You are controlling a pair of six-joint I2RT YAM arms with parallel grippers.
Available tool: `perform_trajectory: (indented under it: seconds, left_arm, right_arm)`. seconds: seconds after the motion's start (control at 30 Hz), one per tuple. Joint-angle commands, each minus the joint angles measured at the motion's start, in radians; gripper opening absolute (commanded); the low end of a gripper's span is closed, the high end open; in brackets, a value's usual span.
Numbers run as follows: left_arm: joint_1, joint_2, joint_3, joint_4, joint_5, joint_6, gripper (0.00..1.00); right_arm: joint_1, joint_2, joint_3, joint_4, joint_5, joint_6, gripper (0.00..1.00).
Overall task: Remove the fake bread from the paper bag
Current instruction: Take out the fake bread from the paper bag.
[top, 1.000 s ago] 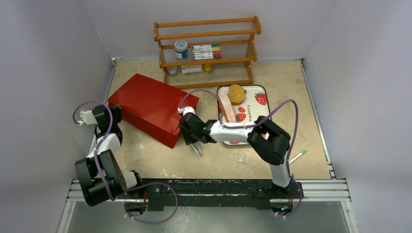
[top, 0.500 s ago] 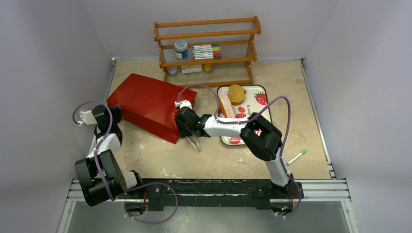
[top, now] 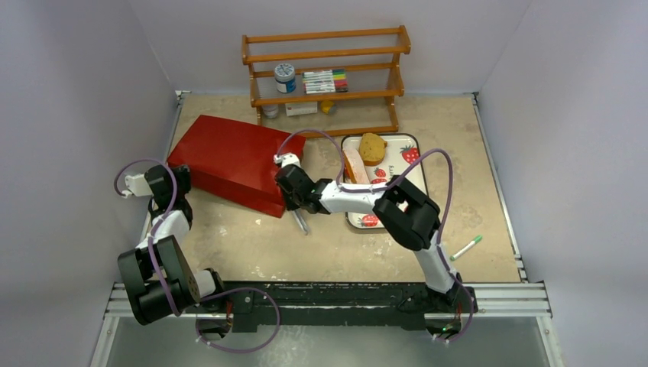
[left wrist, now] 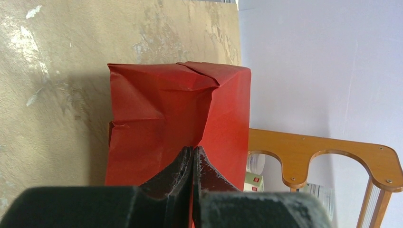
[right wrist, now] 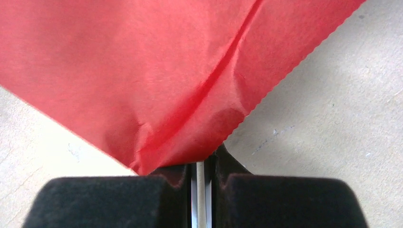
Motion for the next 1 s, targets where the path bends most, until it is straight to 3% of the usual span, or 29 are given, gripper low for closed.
perform_trajectory:
  seconds: [0.0,0.47,0.97]
  left_arm:
    - [0.006,-0.019,0.004,0.045,-0.016,-0.004,0.0]
    - [0.006,-0.028,0.006,0.017,-0.103,-0.095,0.0]
    - [0.004,-0.024,0.002,0.009,-0.155,-0.123,0.0]
  right_arm:
    - [-0.012,-0.032,-0.091,-0.11,0.011,0.023,0.0]
    - [-0.007,-0.353,-0.27,-0.298,-0.041,0.082,0.0]
    - [0.031,-0.595,-0.297,-0.468,-0.025,0.149,0.0]
